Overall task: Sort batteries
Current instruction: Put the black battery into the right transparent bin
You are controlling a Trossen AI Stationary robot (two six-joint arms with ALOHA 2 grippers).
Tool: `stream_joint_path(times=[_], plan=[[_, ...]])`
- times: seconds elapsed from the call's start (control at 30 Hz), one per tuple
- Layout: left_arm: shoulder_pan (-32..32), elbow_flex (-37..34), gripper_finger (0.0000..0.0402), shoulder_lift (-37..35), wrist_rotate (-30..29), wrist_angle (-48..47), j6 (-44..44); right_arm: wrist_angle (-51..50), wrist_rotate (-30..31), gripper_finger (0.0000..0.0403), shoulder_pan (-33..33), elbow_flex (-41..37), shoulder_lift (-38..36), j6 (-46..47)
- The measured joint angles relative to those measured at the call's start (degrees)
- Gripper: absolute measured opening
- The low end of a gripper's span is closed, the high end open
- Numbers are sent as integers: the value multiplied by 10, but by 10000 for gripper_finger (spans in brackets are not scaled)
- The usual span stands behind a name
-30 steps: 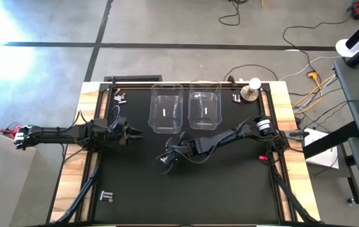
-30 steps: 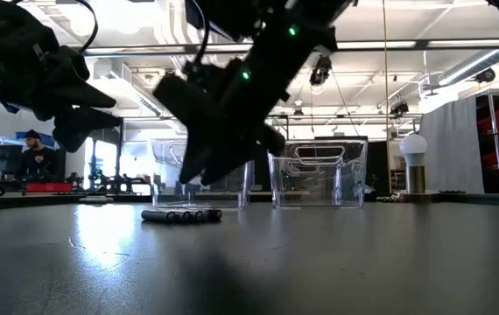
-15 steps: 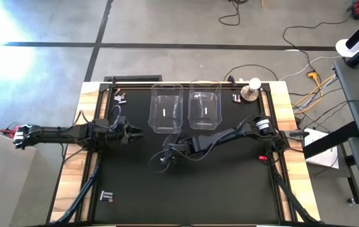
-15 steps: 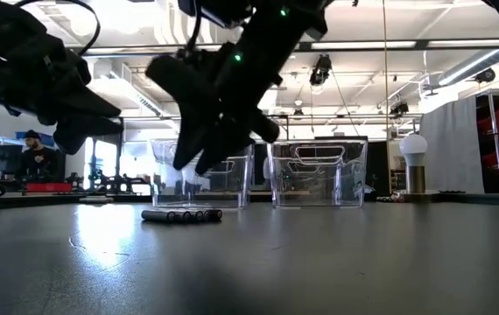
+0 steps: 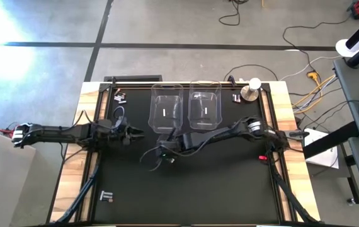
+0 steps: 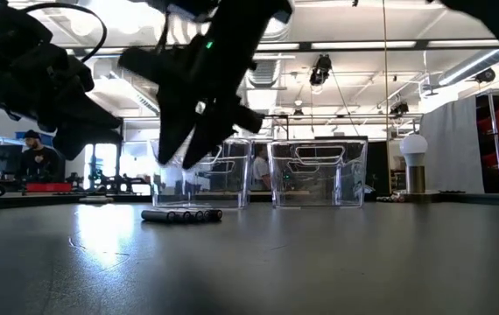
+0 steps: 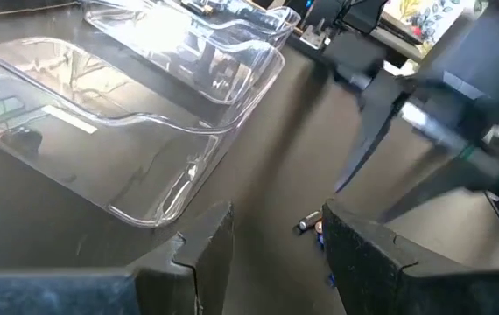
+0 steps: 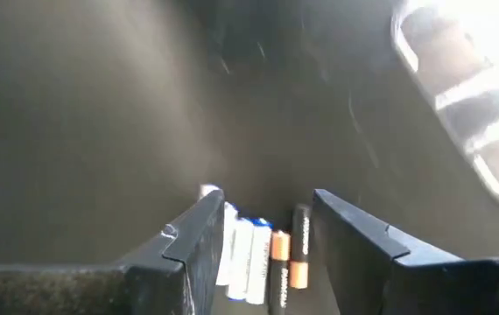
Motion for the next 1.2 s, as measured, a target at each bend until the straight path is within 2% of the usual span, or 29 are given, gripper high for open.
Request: stream_joint_path(times=[0.2, 0.3, 0.4, 0.5, 0.97, 1.2], plan=[[0, 0, 155, 3, 1, 0, -8, -120, -2, 166, -10, 157, 75, 59], [0, 0, 155, 3, 1, 0, -15, -168, -12, 166, -16, 205, 102, 75], [0, 0, 155, 3, 2, 1, -30, -189, -57, 166, -25, 197, 107, 109], [0, 0, 155, 2, 2, 8, -35, -196, -78, 166, -28, 196, 109, 125], [0, 0, 155, 2, 3, 11, -37, -195, -75, 158, -32, 169, 111, 131], [0, 0, 155, 2, 3, 10, -37, -147, -73, 146, -33, 127, 111, 140]])
